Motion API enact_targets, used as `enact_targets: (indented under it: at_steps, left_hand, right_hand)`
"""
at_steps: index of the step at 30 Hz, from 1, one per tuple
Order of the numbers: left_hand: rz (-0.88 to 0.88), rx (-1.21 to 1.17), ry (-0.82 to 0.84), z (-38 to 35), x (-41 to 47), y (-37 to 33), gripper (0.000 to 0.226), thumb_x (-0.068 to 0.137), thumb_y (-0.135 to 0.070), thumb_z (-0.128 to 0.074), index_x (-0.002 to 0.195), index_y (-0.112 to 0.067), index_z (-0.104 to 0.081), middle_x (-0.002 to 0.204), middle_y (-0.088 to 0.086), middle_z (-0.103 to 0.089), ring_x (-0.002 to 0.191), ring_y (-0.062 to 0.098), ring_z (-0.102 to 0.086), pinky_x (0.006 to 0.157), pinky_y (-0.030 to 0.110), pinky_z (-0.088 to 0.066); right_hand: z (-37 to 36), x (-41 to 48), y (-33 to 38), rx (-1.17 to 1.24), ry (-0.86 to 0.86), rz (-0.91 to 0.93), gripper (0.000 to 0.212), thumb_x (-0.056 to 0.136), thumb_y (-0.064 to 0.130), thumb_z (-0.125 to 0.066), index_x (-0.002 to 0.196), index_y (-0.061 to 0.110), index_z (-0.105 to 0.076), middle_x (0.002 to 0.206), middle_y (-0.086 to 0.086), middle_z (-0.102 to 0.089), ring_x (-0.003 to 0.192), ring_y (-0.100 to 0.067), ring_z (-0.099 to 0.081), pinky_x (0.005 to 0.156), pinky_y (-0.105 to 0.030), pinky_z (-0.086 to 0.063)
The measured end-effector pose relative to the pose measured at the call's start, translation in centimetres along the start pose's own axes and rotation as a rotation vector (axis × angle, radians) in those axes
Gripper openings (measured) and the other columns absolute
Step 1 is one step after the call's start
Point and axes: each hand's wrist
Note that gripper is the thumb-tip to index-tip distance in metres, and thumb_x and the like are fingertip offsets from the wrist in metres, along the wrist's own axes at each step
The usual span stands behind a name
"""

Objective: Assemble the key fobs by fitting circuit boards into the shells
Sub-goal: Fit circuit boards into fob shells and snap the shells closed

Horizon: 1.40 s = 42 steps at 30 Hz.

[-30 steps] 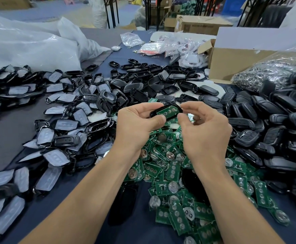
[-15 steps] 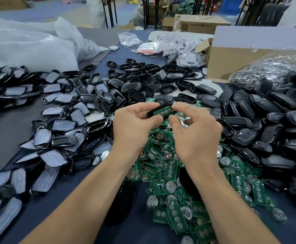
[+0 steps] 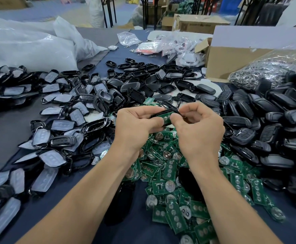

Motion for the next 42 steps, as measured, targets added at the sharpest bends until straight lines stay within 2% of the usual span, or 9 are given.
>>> enact_targets:
  at_steps: [5, 10, 15, 19, 23, 28, 31, 35, 42]
  left_hand:
    - [0.008, 0.009, 0.001, 0.3, 0.1, -0.1, 0.041, 0.079, 0.019, -0.074, 0.073, -0.021, -0.083, 0.077, 0.006, -0.080, 0.069, 0.020, -0.077, 0.061, 0.026, -0.061]
    - [-0.175, 0.470, 0.054, 0.3, -0.2, 0.0, 0.038, 0.085, -0.007, -0.076, 0.087, -0.045, -0.081, 0.080, -0.016, -0.079, 0.074, 0.013, -0.078, 0.069, 0.035, -0.065]
    - [-0.205, 0.752, 0.083, 1.0, -0.3, -0.5, 0.028, 0.082, -0.025, -0.083, 0.101, -0.045, -0.081, 0.084, -0.025, -0.077, 0.085, -0.007, -0.072, 0.085, 0.030, -0.061]
    - [-0.255, 0.670, -0.101, 2.2, 0.6, -1.7, 0.030, 0.086, -0.017, -0.083, 0.099, -0.044, -0.078, 0.072, -0.038, -0.069, 0.068, 0.004, -0.072, 0.061, 0.032, -0.063]
    - [-0.162, 0.196, -0.511, 7.1, 3.0, -3.2, 0.024, 0.085, -0.002, -0.082, 0.103, -0.020, -0.079, 0.082, -0.011, -0.079, 0.072, 0.007, -0.077, 0.062, 0.019, -0.061]
    - [-0.145, -0.324, -0.853, 13.6, 4.0, -5.4, 0.020, 0.086, 0.009, -0.077, 0.081, -0.008, -0.068, 0.058, 0.001, -0.071, 0.049, 0.017, -0.067, 0.052, 0.026, -0.056]
    - [-0.161, -0.398, -0.918, 14.9, 4.2, -5.9, 0.018, 0.083, 0.010, -0.077, 0.080, -0.005, -0.068, 0.060, 0.007, -0.072, 0.048, 0.020, -0.065, 0.051, 0.027, -0.054]
    - [-0.186, -0.408, -0.916, 14.6, 4.0, -6.4, 0.020, 0.084, 0.010, -0.077, 0.077, -0.008, -0.070, 0.061, 0.006, -0.072, 0.049, 0.018, -0.064, 0.051, 0.026, -0.054]
    - [-0.165, -0.435, -0.915, 14.3, 3.4, -6.9, 0.020, 0.084, 0.008, -0.078, 0.077, -0.010, -0.071, 0.063, 0.005, -0.073, 0.049, 0.017, -0.065, 0.052, 0.024, -0.054]
  right_hand:
    - [-0.2, 0.1, 0.2, 0.122, 0.183, -0.048, 0.021, 0.088, 0.007, -0.073, 0.092, 0.028, -0.073, 0.076, 0.005, -0.076, 0.054, -0.014, -0.071, 0.054, -0.035, -0.060]
    - [0.2, 0.7, -0.6, 0.088, 0.188, -0.044, 0.020, 0.084, 0.006, -0.075, 0.088, 0.025, -0.079, 0.073, 0.006, -0.077, 0.057, -0.014, -0.070, 0.059, -0.037, -0.061]
    - [0.2, 0.6, -0.6, 0.066, 0.254, 0.021, 0.022, 0.081, 0.011, -0.078, 0.091, 0.030, -0.082, 0.079, 0.011, -0.078, 0.069, -0.010, -0.074, 0.065, -0.031, -0.059]
    - [0.1, 0.6, -0.2, 0.107, 0.238, -0.049, 0.026, 0.088, 0.013, -0.078, 0.105, 0.033, -0.076, 0.084, 0.009, -0.079, 0.065, -0.017, -0.074, 0.063, -0.034, -0.063]
    - [-0.8, -0.3, 1.6, -0.064, 0.409, 0.093, 0.030, 0.091, 0.008, -0.075, 0.097, 0.038, -0.076, 0.082, 0.021, -0.075, 0.077, 0.000, -0.072, 0.067, -0.014, -0.059]
    - [-5.6, -2.4, 5.4, -0.231, 0.728, 0.222, 0.020, 0.093, 0.009, -0.070, 0.092, 0.025, -0.082, 0.075, 0.018, -0.072, 0.061, 0.004, -0.064, 0.057, -0.007, -0.047]
    - [-9.5, -3.8, 7.0, -0.296, 0.863, 0.287, 0.017, 0.094, 0.014, -0.068, 0.094, 0.023, -0.083, 0.078, 0.003, -0.076, 0.056, -0.005, -0.059, 0.068, -0.022, -0.046]
    - [-14.2, -5.6, 7.7, -0.421, 0.923, 0.422, 0.018, 0.098, 0.022, -0.065, 0.106, 0.013, -0.079, 0.102, -0.013, -0.073, 0.095, -0.032, -0.066, 0.080, -0.036, -0.055]
    - [-16.3, -7.3, 6.8, -0.637, 0.863, 0.701, 0.013, 0.090, 0.032, -0.067, 0.084, 0.021, -0.067, 0.076, 0.002, -0.050, 0.087, -0.026, -0.048, 0.077, -0.037, -0.028]
Point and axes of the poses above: each hand's wrist, its own x-axis towards the middle knuckle, its own z-axis out of the back of the hand, y = z × x
